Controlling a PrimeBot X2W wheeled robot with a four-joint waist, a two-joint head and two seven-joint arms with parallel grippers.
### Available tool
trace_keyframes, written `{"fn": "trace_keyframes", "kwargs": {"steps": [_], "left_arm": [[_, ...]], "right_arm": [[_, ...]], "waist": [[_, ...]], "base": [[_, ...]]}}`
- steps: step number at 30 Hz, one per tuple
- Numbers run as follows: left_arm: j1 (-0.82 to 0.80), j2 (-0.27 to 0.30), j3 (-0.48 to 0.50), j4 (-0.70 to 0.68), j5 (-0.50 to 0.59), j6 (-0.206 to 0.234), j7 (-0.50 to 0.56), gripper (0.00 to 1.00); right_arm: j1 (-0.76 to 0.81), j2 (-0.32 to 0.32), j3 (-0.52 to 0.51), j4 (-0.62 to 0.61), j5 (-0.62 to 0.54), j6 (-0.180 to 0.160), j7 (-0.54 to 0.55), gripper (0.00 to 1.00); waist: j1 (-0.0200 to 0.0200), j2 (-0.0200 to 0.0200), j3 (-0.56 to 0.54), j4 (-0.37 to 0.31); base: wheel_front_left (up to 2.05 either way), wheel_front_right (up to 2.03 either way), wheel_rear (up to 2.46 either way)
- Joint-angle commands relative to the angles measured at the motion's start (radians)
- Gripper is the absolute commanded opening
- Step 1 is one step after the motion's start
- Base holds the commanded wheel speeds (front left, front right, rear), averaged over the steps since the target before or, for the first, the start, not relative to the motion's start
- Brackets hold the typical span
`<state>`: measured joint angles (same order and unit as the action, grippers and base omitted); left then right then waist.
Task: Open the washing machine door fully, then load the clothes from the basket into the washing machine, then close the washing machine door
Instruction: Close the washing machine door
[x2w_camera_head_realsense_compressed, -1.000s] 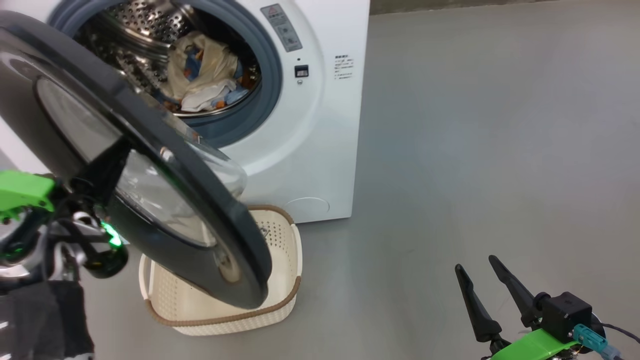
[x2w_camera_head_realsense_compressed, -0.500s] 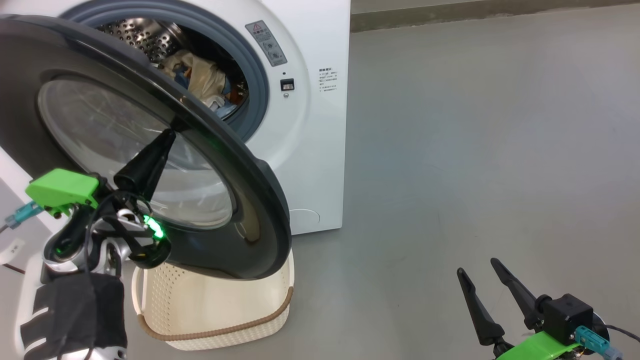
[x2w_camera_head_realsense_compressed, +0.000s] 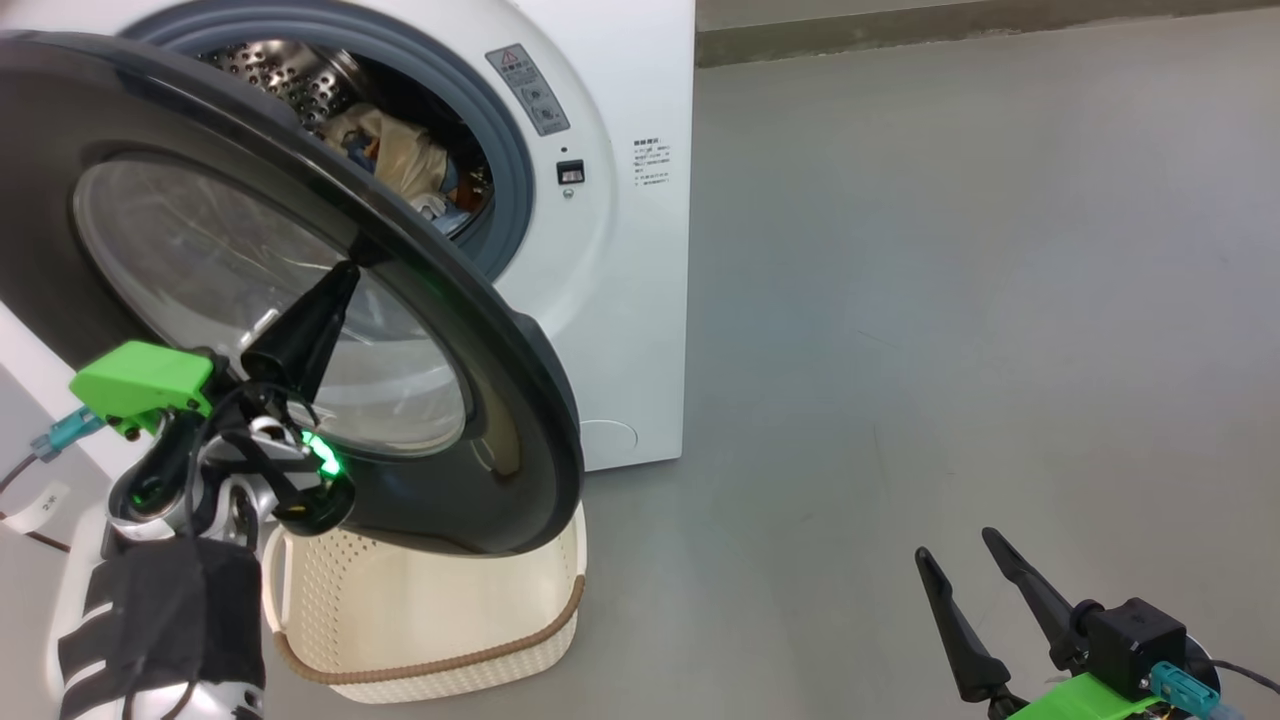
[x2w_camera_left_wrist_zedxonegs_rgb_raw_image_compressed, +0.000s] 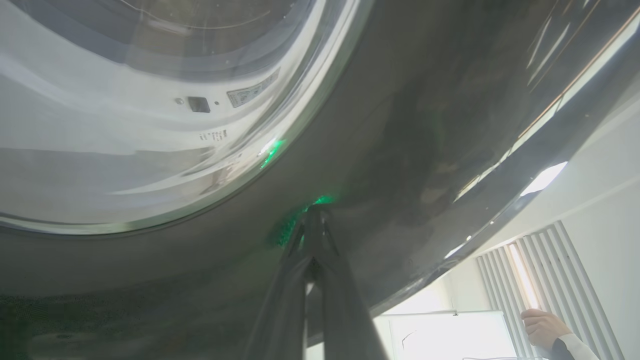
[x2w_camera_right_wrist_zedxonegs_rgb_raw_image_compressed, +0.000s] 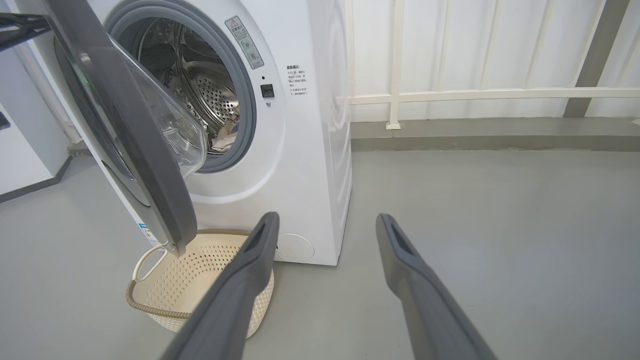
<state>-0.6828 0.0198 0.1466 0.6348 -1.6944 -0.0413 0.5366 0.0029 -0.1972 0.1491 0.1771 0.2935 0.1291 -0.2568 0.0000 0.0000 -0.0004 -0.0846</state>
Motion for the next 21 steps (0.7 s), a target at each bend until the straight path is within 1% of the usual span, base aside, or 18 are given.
{"fn": "trace_keyframes", "kwargs": {"steps": [1, 12, 17, 21], "left_arm": [[-0.052, 0.03, 0.015, -0.015, -0.006, -0.014, -0.001, 0.0], [-0.072, 0.03, 0.01, 0.023, -0.009, -0.034, -0.007, 0.0], [-0.063, 0.047, 0.015, 0.022, 0.014, -0.048, -0.034, 0.0], [-0.027, 0.066, 0.006, -0.012, 0.062, -0.063, -0.07, 0.0]], "right_arm": [[-0.003, -0.008, 0.02, -0.022, 0.0, 0.002, -0.005, 1.0], [-0.005, -0.005, 0.022, -0.018, 0.001, 0.002, -0.005, 1.0], [-0.001, -0.001, 0.018, -0.019, 0.002, 0.002, -0.005, 1.0], [0.011, 0.004, 0.009, -0.021, 0.001, 0.002, -0.005, 1.0]], "waist": [[0.0, 0.0, -0.001, 0.003], [0.0, 0.0, -0.002, 0.009], [0.0, 0.0, -0.008, 0.015], [0.0, 0.0, -0.013, 0.024]], "base": [[0.0, 0.0, 0.0], [0.0, 0.0, 0.0], [0.0, 0.0, 0.0], [0.0, 0.0, 0.0]]}}
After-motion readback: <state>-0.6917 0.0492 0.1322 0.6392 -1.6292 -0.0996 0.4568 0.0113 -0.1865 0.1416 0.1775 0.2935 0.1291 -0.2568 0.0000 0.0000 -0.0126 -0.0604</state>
